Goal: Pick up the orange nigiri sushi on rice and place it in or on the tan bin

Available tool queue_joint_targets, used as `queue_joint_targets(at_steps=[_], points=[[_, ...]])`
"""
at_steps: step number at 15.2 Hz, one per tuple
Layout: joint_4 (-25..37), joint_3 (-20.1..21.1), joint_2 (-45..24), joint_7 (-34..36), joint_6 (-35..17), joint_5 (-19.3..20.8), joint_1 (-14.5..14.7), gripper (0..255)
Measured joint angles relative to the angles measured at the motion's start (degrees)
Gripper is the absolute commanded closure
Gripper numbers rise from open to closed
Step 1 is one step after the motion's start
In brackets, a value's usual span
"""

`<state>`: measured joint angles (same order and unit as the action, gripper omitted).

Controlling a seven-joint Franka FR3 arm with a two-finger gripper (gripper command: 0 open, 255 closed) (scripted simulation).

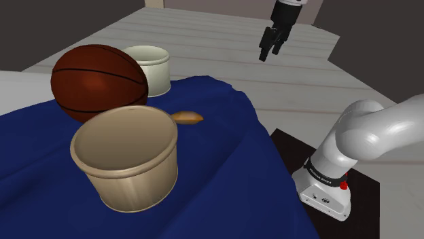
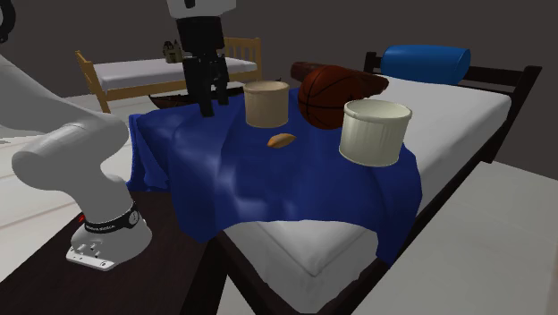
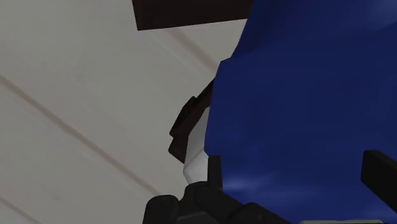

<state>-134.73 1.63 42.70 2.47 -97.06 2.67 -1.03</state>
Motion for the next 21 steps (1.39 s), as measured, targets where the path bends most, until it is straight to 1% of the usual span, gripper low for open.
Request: queue_joint_targets(at_steps=[2,4,11,21], points=[[0.1,0.2,-0.8,-0.2,-0.5,-0.2,0.4,0],[0.2,0.7,-3.2,-1.3,-2.5,-0.8,1.5,0],[3.9,3.0,-15.3,-6.1,-9.3,-2.9,6.2,0],[11.1,7.7,-31.3,-12.7,-15.8,-5.0,12.2,0]])
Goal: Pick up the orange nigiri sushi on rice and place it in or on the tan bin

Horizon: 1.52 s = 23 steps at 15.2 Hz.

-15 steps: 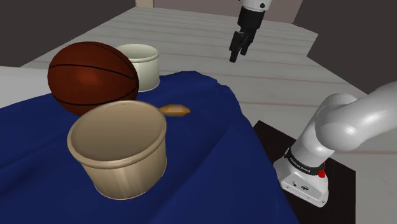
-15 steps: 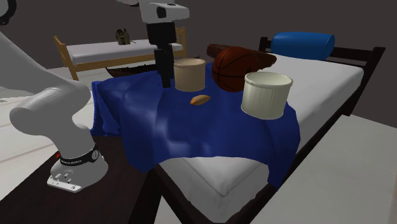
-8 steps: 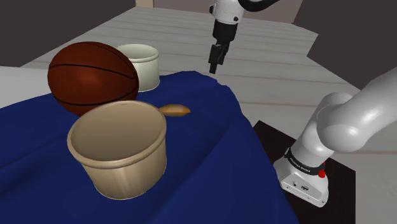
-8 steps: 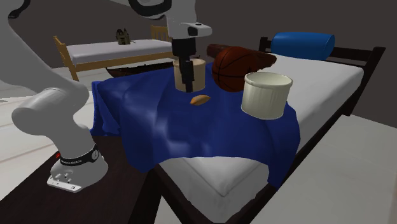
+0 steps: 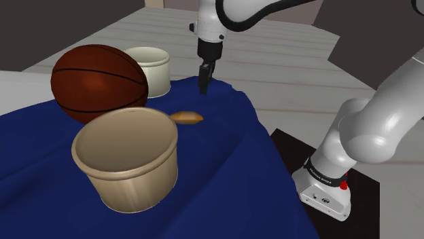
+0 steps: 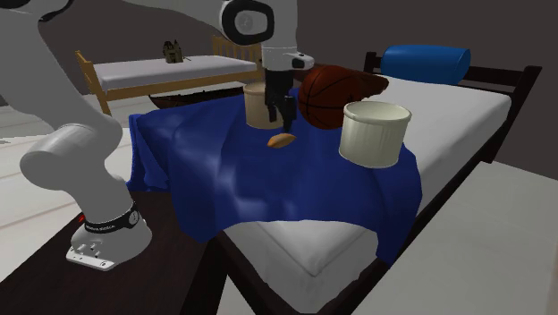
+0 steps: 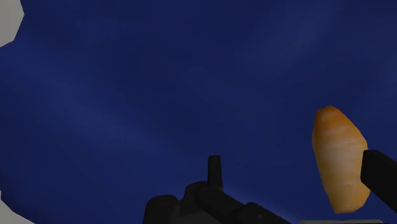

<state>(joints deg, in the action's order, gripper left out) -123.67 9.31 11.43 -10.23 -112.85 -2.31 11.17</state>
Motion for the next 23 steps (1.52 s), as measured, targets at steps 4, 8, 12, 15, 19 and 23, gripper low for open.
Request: queue_joint_targets(at_steps=[4,8,12,15,19,23], points=[[3.1,2.1,-6.0,-2.5,-2.0,-0.2,2.2,0],[6.4,4.1,-11.9,-4.7,-3.6,0.0,4.2,0],[5.6,4.5,-13.6,-5.0,-6.0,0.2,4.6,0],[4.5,4.6,-14.5,-4.8,-7.9,0.4,4.7,0],[3.6,4.6,-14.9,-4.8,-9.2,0.5,4.8,0],[3.5,4.6,-14.9,-4.8,-9.3,0.5,4.8,255]])
